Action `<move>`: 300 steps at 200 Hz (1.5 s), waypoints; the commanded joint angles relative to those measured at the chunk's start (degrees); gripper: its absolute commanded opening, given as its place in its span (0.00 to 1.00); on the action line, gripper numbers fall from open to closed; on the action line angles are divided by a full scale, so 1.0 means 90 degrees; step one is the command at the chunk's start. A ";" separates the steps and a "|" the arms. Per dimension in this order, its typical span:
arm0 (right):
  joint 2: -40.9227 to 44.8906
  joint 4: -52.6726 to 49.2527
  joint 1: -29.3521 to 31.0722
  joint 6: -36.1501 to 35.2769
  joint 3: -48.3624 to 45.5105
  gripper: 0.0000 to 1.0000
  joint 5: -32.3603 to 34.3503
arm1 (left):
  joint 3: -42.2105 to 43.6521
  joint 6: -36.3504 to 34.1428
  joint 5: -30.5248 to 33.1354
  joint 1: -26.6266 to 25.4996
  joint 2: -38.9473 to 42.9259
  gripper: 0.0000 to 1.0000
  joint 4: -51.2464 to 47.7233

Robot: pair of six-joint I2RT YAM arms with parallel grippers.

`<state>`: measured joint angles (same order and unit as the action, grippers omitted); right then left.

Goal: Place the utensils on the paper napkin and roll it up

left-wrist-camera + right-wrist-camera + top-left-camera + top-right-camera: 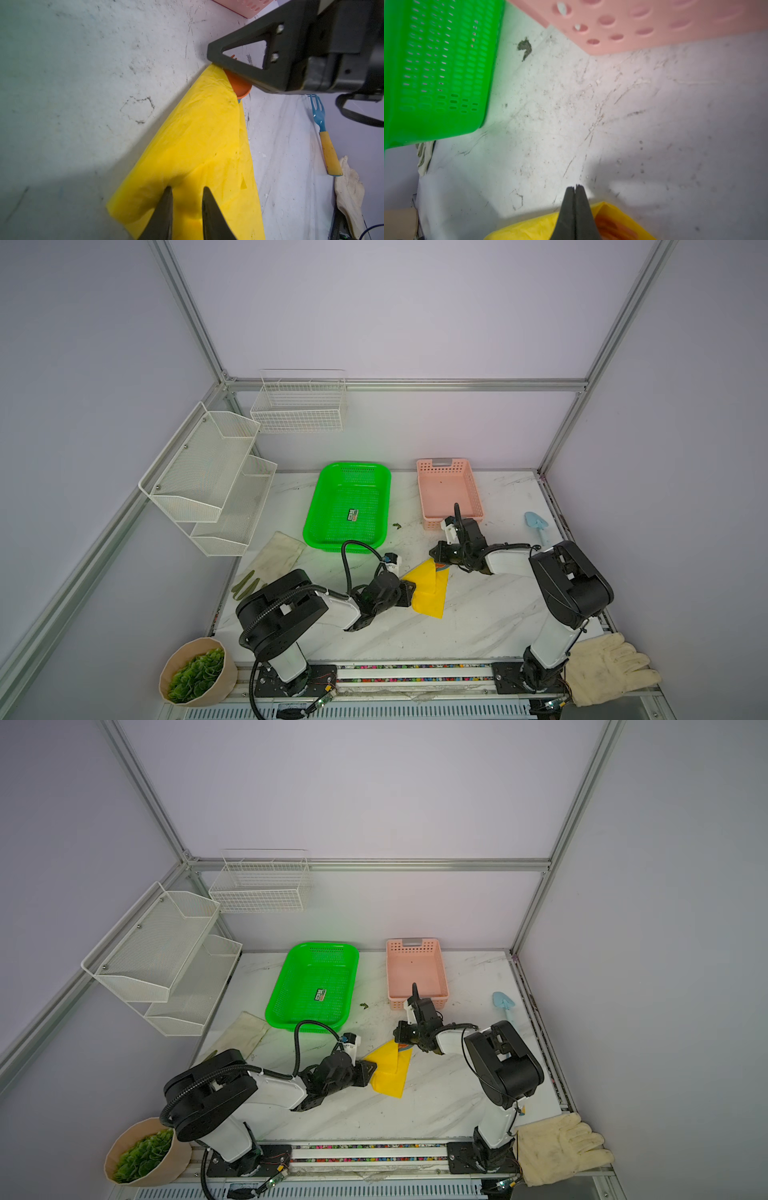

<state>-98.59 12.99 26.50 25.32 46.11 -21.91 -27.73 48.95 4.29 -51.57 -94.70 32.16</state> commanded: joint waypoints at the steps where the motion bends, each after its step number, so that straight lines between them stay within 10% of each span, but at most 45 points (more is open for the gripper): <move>1: 0.0593 -0.0342 0.0233 0.0018 0.0143 0.00 0.0218 | 0.0251 0.0054 0.0250 -0.0019 0.0007 0.26 -0.0585; 117: -0.0064 0.0283 0.1682 0.0576 -0.0113 0.00 0.0172 | 0.0189 0.0057 0.0304 -0.0061 -0.0049 0.26 -0.0595; 300: 0.0854 0.0007 0.0135 0.0291 -0.0637 0.00 0.0184 | 0.0267 0.0126 0.0452 -0.0091 0.0013 0.26 -0.0644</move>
<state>-94.06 13.47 27.03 27.57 39.53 -19.35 -27.73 49.06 6.39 -52.27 -94.61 31.83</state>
